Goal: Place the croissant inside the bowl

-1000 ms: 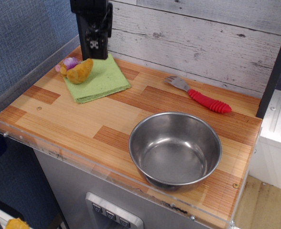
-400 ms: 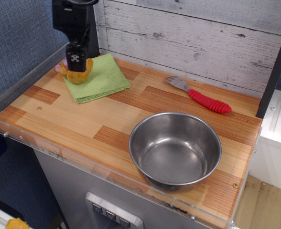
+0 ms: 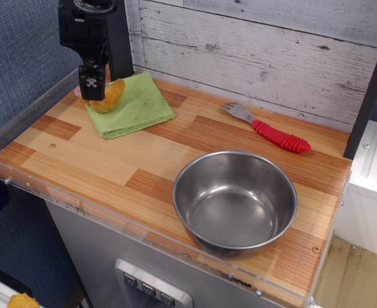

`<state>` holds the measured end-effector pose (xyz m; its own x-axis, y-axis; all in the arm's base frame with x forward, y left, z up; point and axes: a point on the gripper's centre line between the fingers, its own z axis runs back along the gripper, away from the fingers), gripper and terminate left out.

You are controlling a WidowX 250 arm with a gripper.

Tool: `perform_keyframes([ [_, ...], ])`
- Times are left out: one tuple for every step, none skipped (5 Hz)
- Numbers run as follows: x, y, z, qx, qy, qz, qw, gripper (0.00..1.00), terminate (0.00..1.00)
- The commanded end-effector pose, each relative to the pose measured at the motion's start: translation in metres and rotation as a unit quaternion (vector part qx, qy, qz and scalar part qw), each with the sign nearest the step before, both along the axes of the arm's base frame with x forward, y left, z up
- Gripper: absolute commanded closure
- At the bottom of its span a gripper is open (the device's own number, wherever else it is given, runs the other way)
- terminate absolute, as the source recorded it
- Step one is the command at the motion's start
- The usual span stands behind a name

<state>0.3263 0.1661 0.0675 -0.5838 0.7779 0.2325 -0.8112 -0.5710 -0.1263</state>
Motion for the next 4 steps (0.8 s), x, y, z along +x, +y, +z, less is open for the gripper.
perform_keyframes([
  [0.010,0.009,-0.003,0.011,-0.014,0.025,0.9995,0.00,0.00],
  [0.015,0.011,-0.015,0.009,-0.007,0.030,0.9995,0.00,0.00],
  [0.019,0.015,-0.015,0.016,-0.006,0.029,0.9994,1.00,0.00],
  [0.018,0.016,-0.017,0.017,-0.001,0.026,0.9995,1.00,0.00],
])
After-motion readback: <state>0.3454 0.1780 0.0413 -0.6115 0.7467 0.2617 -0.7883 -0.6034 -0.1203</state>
